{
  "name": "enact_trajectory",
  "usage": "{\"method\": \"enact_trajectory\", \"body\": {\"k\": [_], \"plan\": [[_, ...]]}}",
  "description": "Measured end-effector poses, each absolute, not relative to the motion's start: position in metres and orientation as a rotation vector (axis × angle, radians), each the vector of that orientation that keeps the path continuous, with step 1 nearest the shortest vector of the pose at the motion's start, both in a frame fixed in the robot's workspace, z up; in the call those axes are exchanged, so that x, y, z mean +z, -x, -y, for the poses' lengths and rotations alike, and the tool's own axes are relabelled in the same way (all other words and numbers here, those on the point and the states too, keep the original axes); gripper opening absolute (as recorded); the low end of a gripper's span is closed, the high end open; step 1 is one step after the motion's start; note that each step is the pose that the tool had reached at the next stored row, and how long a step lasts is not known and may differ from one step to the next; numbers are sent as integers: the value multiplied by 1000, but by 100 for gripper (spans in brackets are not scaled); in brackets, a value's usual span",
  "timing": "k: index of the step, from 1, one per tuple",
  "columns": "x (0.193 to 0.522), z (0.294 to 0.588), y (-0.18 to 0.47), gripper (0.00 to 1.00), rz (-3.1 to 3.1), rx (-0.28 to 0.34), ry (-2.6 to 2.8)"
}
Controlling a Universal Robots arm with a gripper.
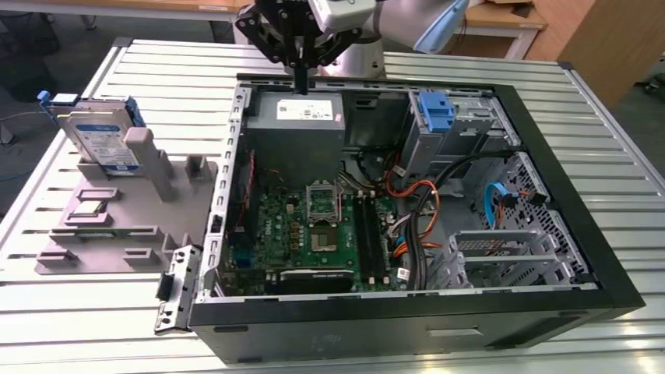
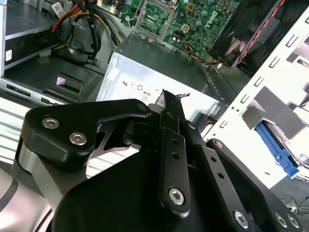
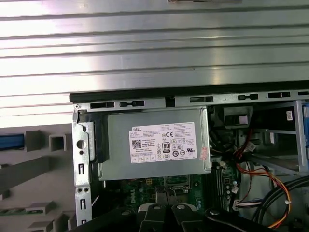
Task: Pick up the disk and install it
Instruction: 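Reach for the disk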
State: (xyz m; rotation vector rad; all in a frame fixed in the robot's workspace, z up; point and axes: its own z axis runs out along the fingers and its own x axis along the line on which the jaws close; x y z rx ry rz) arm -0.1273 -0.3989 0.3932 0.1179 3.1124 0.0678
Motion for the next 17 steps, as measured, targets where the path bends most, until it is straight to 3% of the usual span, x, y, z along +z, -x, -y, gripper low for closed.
{"method": "enact_trajectory", "body": {"k": [17], "plan": [[393, 399, 133, 10, -3113, 68, -118]]}}
